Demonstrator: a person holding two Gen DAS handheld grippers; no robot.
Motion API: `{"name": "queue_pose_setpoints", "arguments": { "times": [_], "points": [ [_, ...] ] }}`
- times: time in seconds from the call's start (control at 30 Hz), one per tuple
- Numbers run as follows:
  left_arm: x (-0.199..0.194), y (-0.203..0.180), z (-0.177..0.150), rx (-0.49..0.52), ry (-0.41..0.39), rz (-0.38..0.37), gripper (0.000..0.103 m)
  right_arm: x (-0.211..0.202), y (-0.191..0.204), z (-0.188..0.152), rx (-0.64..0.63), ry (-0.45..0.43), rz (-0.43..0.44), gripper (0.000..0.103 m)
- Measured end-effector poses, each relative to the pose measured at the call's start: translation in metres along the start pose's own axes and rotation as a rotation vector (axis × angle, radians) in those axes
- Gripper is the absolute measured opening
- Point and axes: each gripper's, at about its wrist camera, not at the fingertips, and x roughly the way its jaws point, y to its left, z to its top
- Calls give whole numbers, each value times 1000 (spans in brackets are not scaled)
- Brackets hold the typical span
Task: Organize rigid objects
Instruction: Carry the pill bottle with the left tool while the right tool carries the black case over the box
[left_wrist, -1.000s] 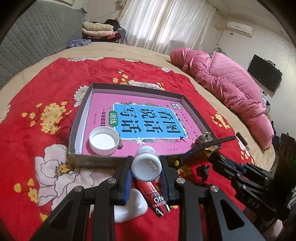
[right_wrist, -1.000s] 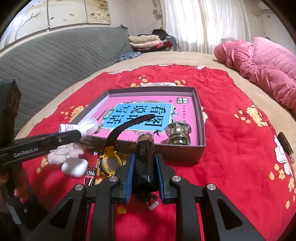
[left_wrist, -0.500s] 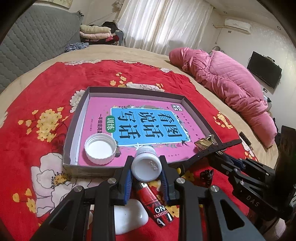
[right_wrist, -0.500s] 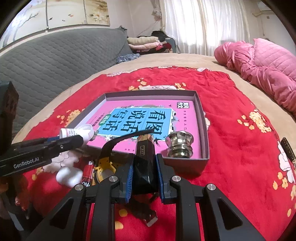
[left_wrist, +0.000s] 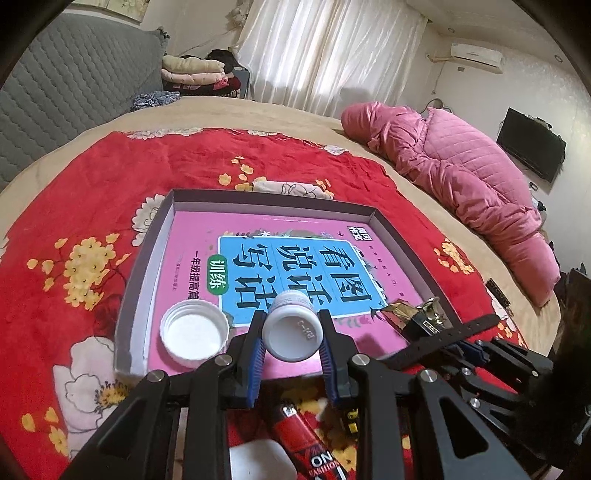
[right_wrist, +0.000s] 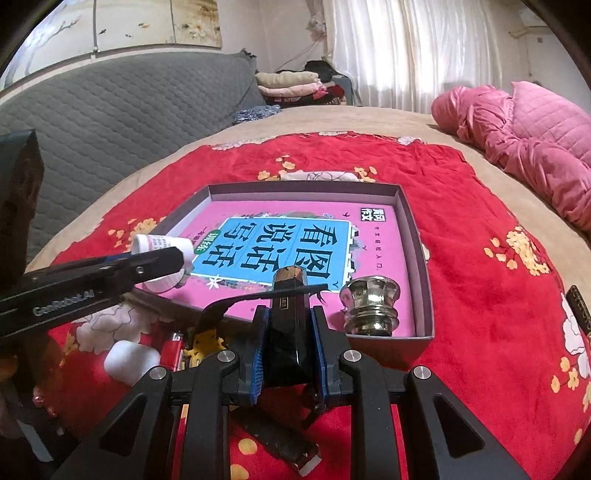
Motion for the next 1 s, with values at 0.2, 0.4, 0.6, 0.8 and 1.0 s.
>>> {"name": "queue_pose_setpoints", "arguments": {
  "times": [0.2,0.4,0.6,0.8,1.0],
  "points": [
    [12,0,0,4,7,5,27,4,-1,3,3,2,-5,23],
    [21,-2,-4,24,28,-4,27,5,0,6,3,-1,-12,23],
    [23,-2,-7,21,38,-20,27,12,0,10,3,1,-19,23],
    [26,3,-8,10,45,-24,27,20,2,15,4,3,-16,23],
    [26,3,-8,16,44,-22,27,29,5,16,5,13,-8,23]
  ]
}}
